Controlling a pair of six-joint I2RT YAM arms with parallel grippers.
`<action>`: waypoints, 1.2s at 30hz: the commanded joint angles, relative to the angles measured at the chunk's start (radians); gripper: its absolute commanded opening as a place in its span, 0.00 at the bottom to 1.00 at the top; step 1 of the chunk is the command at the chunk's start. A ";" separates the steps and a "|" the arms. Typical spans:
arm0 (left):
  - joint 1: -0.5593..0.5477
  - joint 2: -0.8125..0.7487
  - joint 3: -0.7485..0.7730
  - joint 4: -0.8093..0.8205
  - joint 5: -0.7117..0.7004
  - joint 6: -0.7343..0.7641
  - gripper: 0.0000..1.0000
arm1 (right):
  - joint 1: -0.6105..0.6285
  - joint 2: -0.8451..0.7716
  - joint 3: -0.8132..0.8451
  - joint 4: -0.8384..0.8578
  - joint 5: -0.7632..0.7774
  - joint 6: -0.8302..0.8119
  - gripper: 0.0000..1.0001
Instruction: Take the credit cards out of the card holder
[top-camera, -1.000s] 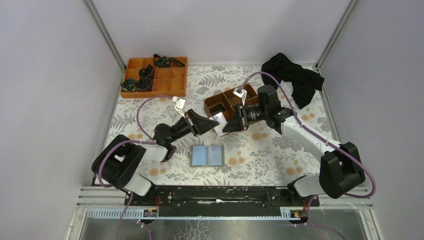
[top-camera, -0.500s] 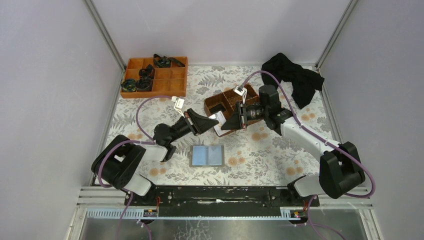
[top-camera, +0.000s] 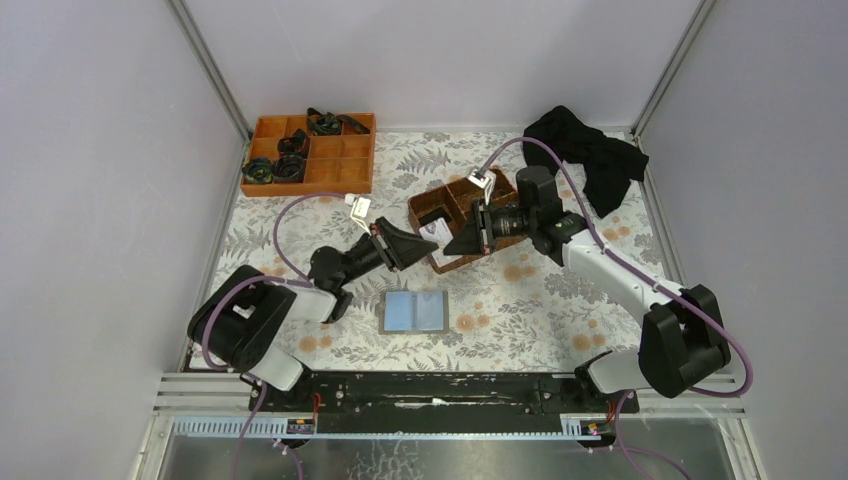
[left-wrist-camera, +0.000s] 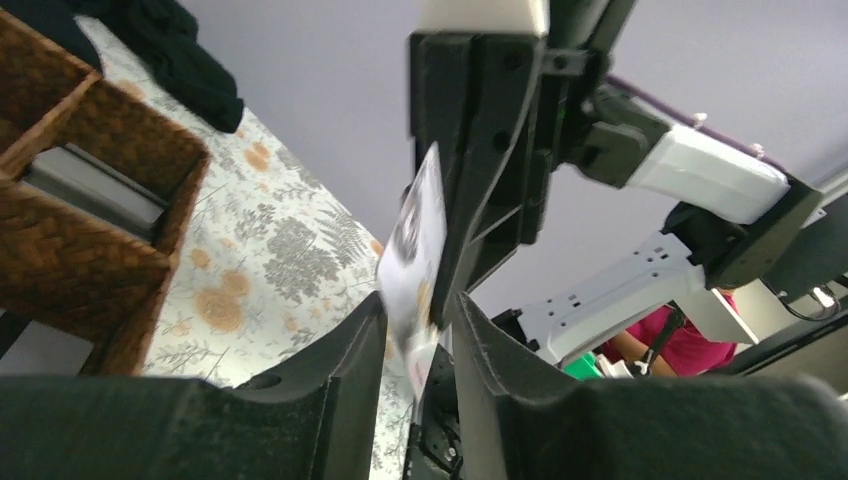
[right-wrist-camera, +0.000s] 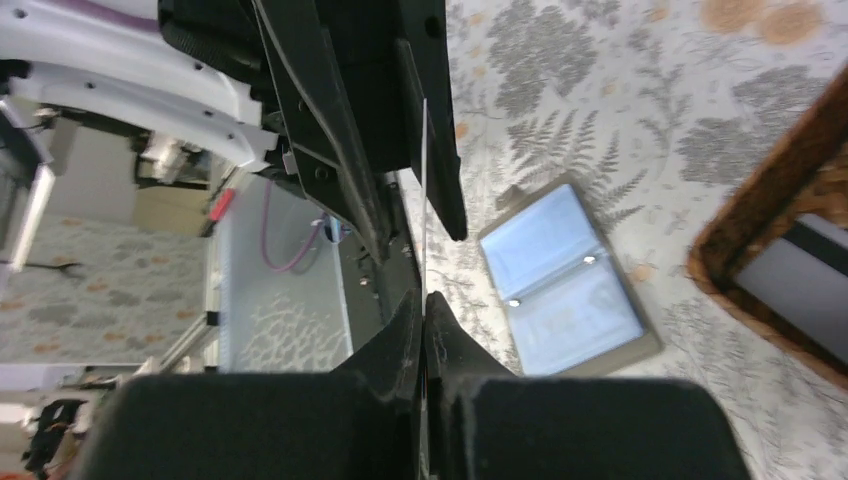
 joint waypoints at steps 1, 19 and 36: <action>0.039 0.072 -0.029 0.054 0.005 -0.011 0.39 | -0.029 -0.008 0.154 -0.222 0.130 -0.186 0.00; 0.078 0.126 -0.115 0.050 0.049 0.026 0.37 | -0.104 0.355 0.499 -0.766 1.117 -0.407 0.00; 0.123 0.140 -0.114 0.057 0.106 0.016 0.36 | -0.136 0.531 0.660 -0.841 1.188 -0.457 0.00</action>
